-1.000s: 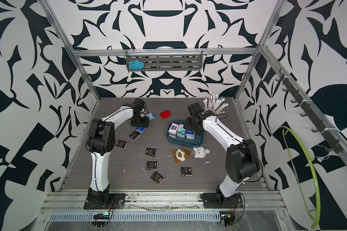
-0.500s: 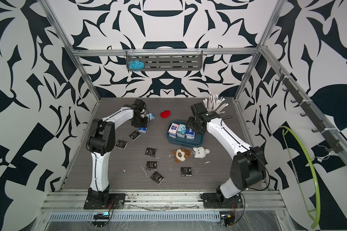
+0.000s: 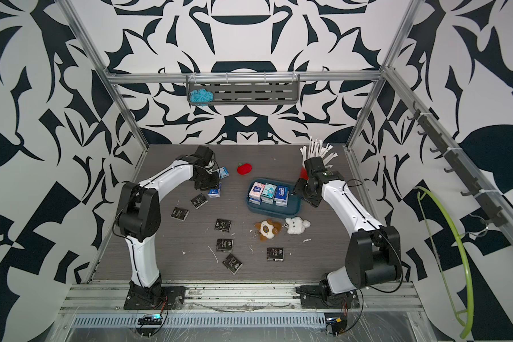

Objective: Put the pocket tissues into the storage box
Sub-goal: Pick up the pocket tissues from the center of the board, then place the pocket tissues in the storage box.

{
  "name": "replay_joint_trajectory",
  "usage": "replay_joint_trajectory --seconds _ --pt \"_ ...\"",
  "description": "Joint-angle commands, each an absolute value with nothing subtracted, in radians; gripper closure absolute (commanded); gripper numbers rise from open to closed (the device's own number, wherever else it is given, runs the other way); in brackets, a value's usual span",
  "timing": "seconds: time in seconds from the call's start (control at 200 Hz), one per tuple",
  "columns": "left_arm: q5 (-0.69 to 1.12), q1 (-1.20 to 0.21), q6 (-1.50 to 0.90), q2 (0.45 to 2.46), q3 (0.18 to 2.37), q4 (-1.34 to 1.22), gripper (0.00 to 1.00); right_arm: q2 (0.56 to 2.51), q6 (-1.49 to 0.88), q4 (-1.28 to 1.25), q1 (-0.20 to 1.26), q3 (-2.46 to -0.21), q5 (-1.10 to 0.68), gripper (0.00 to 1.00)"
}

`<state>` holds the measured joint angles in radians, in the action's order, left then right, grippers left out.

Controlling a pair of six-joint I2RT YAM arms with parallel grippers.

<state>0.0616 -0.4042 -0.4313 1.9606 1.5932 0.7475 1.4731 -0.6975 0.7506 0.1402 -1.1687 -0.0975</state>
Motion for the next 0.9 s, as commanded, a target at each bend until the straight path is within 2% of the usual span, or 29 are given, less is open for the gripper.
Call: replay_joint_trajectory --seconds 0.0,0.21,0.44,0.66,0.895 --pt "0.129 -0.481 -0.567 1.870 1.576 0.721 0.67 1.429 -0.665 0.737 0.104 -1.155 -0.146 0.32" --pt "0.095 -0.654 -0.699 1.852 1.625 0.672 0.66 1.419 -0.644 0.737 0.089 -1.163 -0.162 0.32" --pt "0.084 -0.828 -0.779 2.029 1.835 0.634 0.66 1.402 -0.648 0.738 0.088 -1.173 -0.167 0.32" --pt "0.089 -0.918 -0.823 2.252 2.120 0.660 0.66 1.356 -0.656 0.739 0.068 -1.201 -0.129 0.32" --pt "0.060 -0.954 -0.902 2.369 2.223 0.614 0.66 1.244 -0.720 0.685 0.019 -1.149 -0.113 0.32"
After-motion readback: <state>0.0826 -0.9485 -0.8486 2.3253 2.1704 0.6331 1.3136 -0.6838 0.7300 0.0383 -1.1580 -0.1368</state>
